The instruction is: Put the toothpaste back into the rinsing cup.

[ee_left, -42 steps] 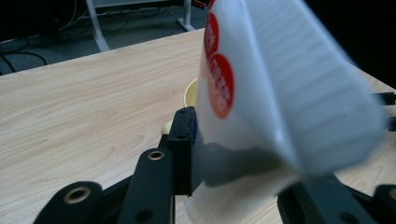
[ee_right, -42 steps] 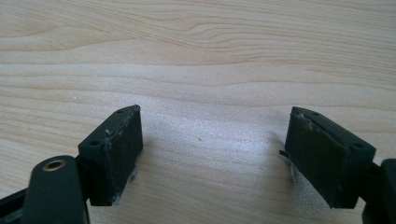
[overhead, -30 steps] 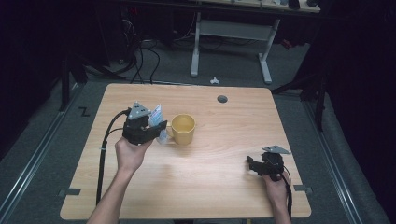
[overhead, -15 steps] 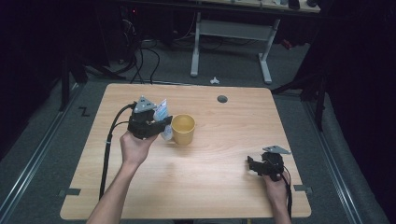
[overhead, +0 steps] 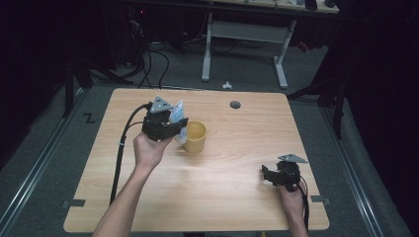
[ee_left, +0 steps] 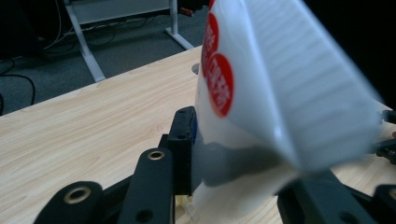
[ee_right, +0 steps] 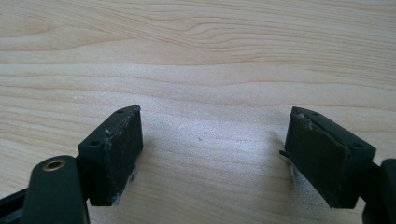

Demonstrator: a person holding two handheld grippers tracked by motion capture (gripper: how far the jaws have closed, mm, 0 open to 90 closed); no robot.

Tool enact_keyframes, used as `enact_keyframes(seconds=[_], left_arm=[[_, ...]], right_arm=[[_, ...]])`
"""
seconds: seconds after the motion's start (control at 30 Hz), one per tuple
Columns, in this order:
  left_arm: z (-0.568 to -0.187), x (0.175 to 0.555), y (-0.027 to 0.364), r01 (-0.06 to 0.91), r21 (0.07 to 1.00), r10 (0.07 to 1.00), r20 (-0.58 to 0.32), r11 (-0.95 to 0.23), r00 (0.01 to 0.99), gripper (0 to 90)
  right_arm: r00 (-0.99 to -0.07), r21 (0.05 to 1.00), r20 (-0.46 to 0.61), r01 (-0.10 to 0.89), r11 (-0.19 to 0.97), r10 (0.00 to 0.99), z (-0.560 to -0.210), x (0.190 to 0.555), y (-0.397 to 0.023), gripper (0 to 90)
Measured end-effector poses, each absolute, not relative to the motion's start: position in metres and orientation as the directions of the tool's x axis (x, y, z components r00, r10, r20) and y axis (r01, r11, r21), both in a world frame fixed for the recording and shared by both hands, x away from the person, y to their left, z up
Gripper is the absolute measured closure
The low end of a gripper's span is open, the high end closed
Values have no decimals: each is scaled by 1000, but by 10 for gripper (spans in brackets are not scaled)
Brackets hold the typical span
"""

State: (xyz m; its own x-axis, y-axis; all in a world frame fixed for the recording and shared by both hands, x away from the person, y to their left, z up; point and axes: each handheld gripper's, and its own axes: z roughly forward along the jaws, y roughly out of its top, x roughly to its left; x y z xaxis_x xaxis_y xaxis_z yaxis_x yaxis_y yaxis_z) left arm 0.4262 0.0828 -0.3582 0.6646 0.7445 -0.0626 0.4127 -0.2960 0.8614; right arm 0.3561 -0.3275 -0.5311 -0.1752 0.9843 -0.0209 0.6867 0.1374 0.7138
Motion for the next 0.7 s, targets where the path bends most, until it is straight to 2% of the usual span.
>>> enact_keyframes(seconds=[0.33,0.7], left_arm=[[-357,438,76,421,859,741,-75,-291,667,669],[-354,445,68,397,868,748,-46,-298,662,670]], right_arm=[[-174,713,-20,688,136,985,-531,356,-327,194],[-174,713,-21,687,137,984,-531,356,-327,194]])
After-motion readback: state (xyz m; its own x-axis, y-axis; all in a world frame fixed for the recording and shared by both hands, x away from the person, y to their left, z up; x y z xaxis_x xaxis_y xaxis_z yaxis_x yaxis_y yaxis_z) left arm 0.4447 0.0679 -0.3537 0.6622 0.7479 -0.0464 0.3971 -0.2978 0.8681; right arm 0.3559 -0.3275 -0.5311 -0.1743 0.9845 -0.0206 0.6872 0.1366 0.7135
